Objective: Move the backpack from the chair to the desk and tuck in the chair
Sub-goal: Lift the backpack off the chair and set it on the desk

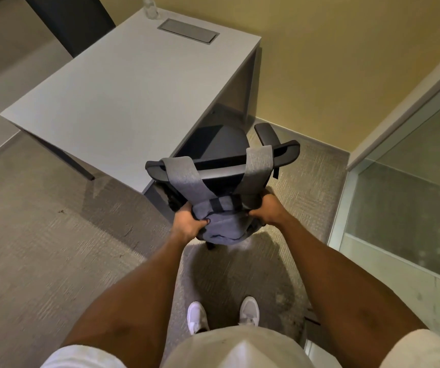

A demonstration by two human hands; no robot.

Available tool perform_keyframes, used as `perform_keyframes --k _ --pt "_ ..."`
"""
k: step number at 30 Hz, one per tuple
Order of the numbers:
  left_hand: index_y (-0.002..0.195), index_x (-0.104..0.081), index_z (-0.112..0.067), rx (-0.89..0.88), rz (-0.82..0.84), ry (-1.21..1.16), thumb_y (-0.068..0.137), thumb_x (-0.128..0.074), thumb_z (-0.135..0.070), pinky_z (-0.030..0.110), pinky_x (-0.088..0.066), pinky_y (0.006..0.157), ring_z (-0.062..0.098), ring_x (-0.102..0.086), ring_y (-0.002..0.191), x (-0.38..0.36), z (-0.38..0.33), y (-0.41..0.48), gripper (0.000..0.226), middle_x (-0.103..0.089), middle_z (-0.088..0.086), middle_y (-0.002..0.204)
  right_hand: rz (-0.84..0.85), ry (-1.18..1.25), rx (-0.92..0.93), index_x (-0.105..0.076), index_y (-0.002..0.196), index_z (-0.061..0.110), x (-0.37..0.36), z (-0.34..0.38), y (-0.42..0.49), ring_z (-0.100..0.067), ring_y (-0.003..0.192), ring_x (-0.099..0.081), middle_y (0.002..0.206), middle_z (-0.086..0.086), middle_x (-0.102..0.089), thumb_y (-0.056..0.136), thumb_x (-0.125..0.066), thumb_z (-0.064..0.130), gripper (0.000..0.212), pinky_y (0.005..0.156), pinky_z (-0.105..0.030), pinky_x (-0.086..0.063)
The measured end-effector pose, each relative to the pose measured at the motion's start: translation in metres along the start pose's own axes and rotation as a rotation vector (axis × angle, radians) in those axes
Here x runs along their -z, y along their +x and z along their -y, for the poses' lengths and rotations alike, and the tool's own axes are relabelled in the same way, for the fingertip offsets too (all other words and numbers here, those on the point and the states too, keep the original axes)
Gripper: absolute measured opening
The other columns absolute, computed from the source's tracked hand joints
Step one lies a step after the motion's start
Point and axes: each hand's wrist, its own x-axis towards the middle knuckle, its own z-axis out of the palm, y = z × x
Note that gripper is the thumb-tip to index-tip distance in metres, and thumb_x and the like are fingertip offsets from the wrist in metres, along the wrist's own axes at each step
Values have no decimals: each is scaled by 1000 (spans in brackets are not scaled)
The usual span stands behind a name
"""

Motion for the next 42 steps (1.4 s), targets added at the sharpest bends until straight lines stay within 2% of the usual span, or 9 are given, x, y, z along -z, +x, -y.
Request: perform_keyframes --k 4,7,11,16,24,28,35,38,42 --pt "125 -63 2 20 -8 -58 85 -81 -6 47 -57 102 37 -69 114 -6 0 10 44 -71 21 122 -1 50 9 -62 139 -4 -3 -2 10 -40 122 -68 133 -26 -70 78 -80 -8 64 104 -53 -56" --pt "124 -65 6 53 14 -90 88 -80 -6 43 -60 98 37 -71 112 -7 -2 16 41 -73 22 120 -5 -2 -21 -68 130 -4 -2 -4 18 -36 108 -72 124 -27 -74 82 -77 -4 48 96 -47 -59" --pt "118 -69 9 25 -20 -63 88 -82 -7 7 -53 64 31 -72 101 -5 -2 19 36 -74 18 109 -18 -191 -79 -70 123 -4 -1 -1 22 -43 106 -73 119 -28 -75 88 -71 1 35 81 -38 -53" --pt "111 -74 9 -13 9 64 90 -81 -18 42 -59 89 34 -75 100 1 -3 25 35 -78 23 111 -32 -331 -130 -70 126 1 0 2 22 -42 115 -71 124 -24 -74 90 -68 4 36 94 -45 -60" --pt "100 -76 8 -98 -28 110 92 -78 -19 49 -62 88 34 -77 94 5 -1 15 28 -80 21 103 -148 -271 -117 -71 118 -5 0 8 12 -44 107 -72 117 -24 -74 93 -66 1 25 82 -40 -55" --pt "101 -76 5 -157 -41 46 94 -76 -12 45 -63 84 28 -77 94 11 0 5 18 -80 16 101 -168 -260 -106 -70 93 6 4 10 5 -39 95 -73 101 -21 -75 91 -71 4 3 75 -39 -54" --pt "81 -76 0 -212 -143 10 92 -78 -15 40 -55 53 17 -72 61 16 -4 -14 19 -76 8 71 -173 -301 -76 -68 94 4 24 22 -8 -40 92 -69 97 -20 -71 90 -71 9 7 78 -46 -56" --pt "78 -78 -8 -273 -182 -19 90 -81 -18 18 -51 49 3 -70 60 21 -14 -24 16 -73 -4 65 -185 -266 -70 -51 74 19 33 28 -16 -31 81 -61 76 -4 -58 89 -73 9 28 64 -36 -47" --pt "80 -80 -9 -281 -233 -21 89 -81 -13 21 -54 50 7 -72 61 26 -26 -35 10 -73 -5 65 -149 -174 7 -65 86 8 50 41 -27 -33 85 -69 84 -11 -68 84 -78 9 14 74 -42 -58"
